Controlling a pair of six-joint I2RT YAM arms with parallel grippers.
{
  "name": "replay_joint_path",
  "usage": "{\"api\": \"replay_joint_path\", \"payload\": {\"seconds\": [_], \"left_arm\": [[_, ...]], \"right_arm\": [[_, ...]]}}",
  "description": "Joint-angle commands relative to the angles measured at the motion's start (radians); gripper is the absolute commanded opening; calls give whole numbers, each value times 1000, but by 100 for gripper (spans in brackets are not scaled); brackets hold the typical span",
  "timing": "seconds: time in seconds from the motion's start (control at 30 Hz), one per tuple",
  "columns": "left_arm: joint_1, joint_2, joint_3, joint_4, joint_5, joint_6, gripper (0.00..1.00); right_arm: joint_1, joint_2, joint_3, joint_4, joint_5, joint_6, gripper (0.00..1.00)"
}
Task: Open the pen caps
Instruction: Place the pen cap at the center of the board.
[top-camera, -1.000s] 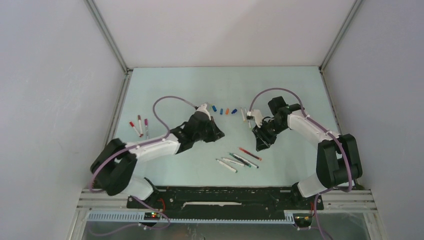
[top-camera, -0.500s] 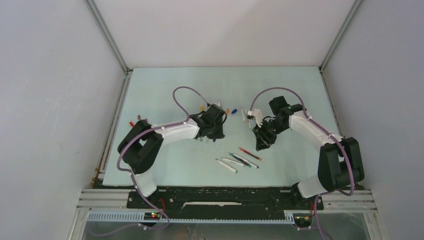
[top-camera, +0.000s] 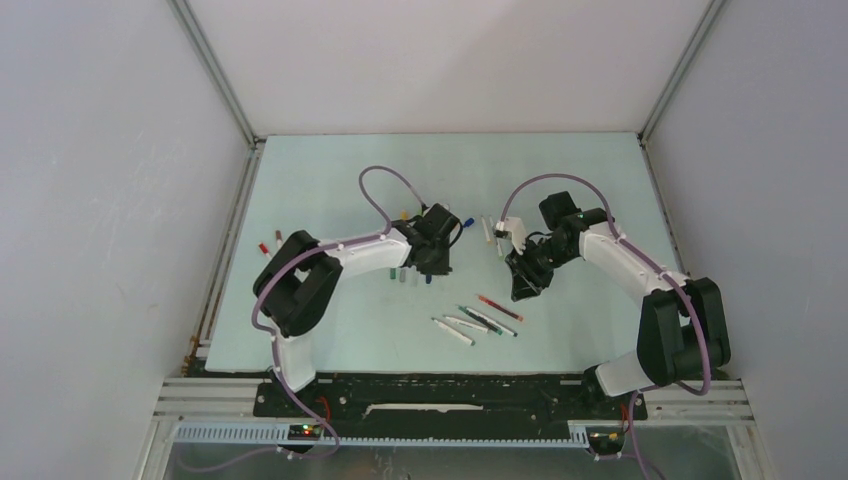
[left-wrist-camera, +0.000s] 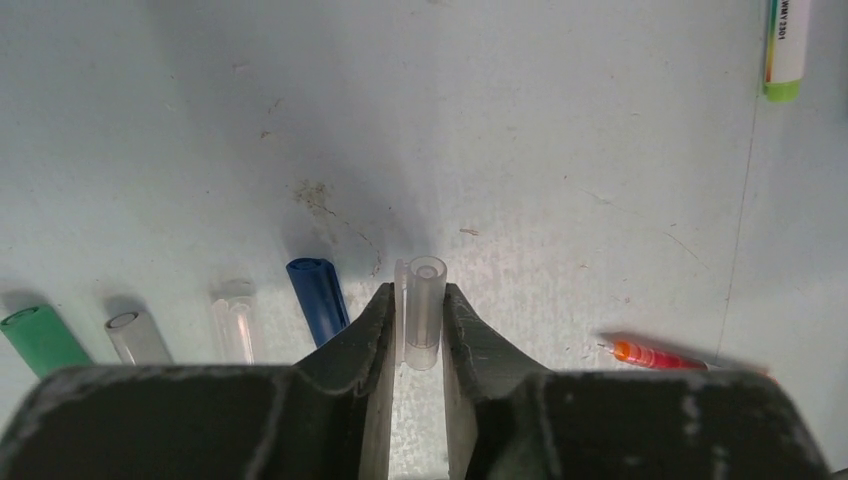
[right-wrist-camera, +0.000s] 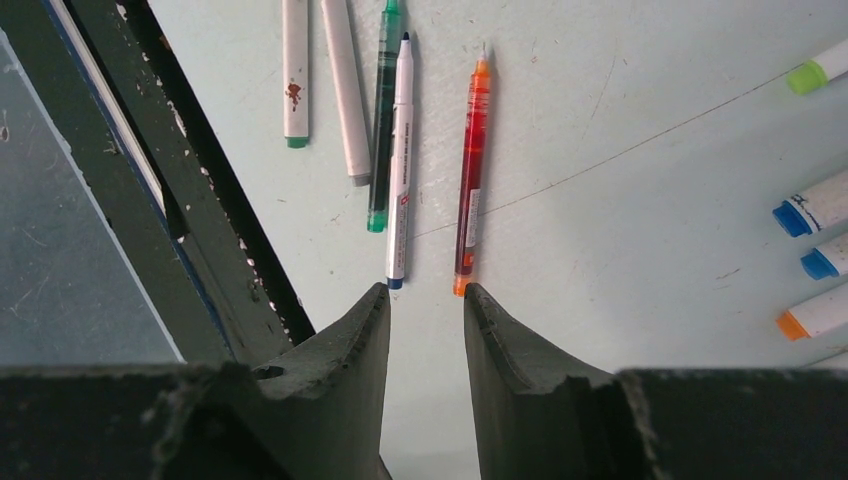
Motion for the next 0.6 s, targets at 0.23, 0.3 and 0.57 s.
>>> {"api": "replay_joint_path", "payload": {"seconds": [0.23,0.3,0.57], "left_arm": [[-5,20,74,-37,-21,36,30],[-4,20,76,-38,-21,38,31],[-4,-5,75,-37,-11,41,32]], "right_arm": [[-6,-33,35,-7,-16,-13,36],[-5,-32,35,-7,-16,-12,36],[-9,-33,35,-8,-20,-14,36]]}}
